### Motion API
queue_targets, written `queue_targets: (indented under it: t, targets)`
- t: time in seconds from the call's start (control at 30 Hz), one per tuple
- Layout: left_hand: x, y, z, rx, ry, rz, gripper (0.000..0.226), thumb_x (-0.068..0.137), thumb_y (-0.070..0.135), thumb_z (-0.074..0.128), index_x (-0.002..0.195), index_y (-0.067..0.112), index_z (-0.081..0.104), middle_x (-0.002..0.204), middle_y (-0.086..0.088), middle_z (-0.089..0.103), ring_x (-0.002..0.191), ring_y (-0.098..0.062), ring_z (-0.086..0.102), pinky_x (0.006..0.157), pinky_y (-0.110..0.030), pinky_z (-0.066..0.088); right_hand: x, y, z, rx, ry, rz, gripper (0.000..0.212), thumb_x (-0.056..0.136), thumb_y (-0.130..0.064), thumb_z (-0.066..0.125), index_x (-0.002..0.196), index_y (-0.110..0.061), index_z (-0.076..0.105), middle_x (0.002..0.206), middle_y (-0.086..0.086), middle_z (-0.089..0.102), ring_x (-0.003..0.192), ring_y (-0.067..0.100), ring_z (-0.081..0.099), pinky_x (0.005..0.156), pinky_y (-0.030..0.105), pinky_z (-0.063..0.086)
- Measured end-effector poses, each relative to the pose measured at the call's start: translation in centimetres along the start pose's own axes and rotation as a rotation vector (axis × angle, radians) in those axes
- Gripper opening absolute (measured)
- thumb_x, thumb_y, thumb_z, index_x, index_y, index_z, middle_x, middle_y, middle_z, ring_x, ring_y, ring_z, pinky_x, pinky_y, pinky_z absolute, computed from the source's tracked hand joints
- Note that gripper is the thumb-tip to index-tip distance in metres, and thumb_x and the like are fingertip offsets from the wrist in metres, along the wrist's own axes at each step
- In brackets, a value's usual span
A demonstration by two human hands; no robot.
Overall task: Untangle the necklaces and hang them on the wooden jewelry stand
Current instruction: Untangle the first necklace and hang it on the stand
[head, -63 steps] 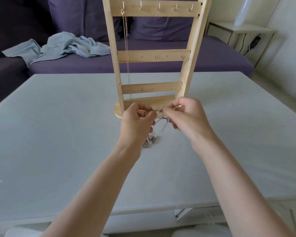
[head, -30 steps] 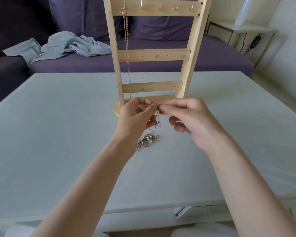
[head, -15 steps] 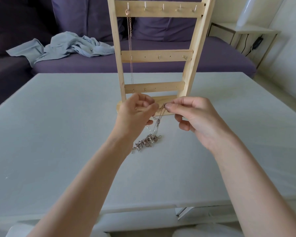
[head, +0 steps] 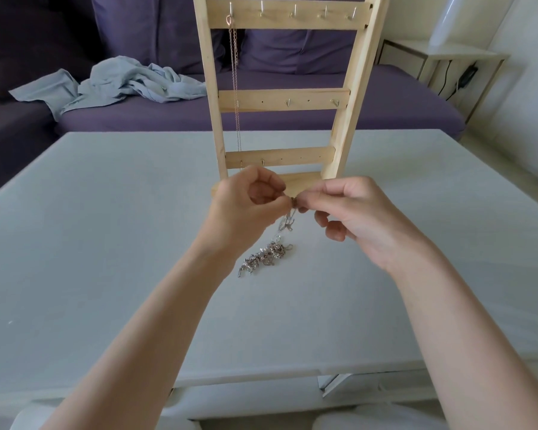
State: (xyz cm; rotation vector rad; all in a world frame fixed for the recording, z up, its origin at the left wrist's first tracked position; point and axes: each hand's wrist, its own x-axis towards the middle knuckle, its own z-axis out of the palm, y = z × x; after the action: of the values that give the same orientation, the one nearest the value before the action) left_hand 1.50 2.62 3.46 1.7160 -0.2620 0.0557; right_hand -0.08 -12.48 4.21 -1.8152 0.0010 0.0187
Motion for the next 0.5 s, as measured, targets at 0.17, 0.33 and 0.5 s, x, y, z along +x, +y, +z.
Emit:
queue_targets:
  t: [0.17,0.33,0.5]
  targets:
    - [-0.2,0.0,-0.2,-0.140,-0.124,-0.127,0.022,0.084,-0.002,0.059,0.080,0.018,0.051,0.069,0.005,0.057,0.062,-0.005,0.053,0.059,-0.016,0.045,-0.3,-0.2,-0.1,0.021,-0.060,0.010,0.010,0.082,-0.008,0.066,0.073,-0.005,0.070,0.065,-0.002,0.060,0.056,0.009,0.042,0.042,0.018,0.030]
    - [-0.4,-0.1,0.3,-0.286,-0.161,-0.263,0.021,0.085,0.001,0.059,0.076,0.017,0.049,0.064,0.005,0.052,0.056,-0.007,0.046,0.053,-0.015,0.044,-0.4,-0.4,0.5,0.044,-0.062,-0.003,0.020,0.083,-0.001,0.059,0.064,-0.006,0.061,0.063,0.008,0.049,0.053,0.011,0.038,0.040,0.017,0.028]
    - [-0.5,0.1,1.0,-0.442,-0.140,-0.391,0.033,0.089,0.001,0.049,0.058,0.012,0.048,0.047,0.006,0.042,0.047,-0.009,0.033,0.041,-0.017,0.034,-0.1,-0.4,1.2,-0.136,0.008,-0.090,0.022,0.075,-0.008,0.064,0.056,-0.014,0.056,0.041,-0.015,0.042,0.042,0.002,0.036,0.045,0.014,0.031]
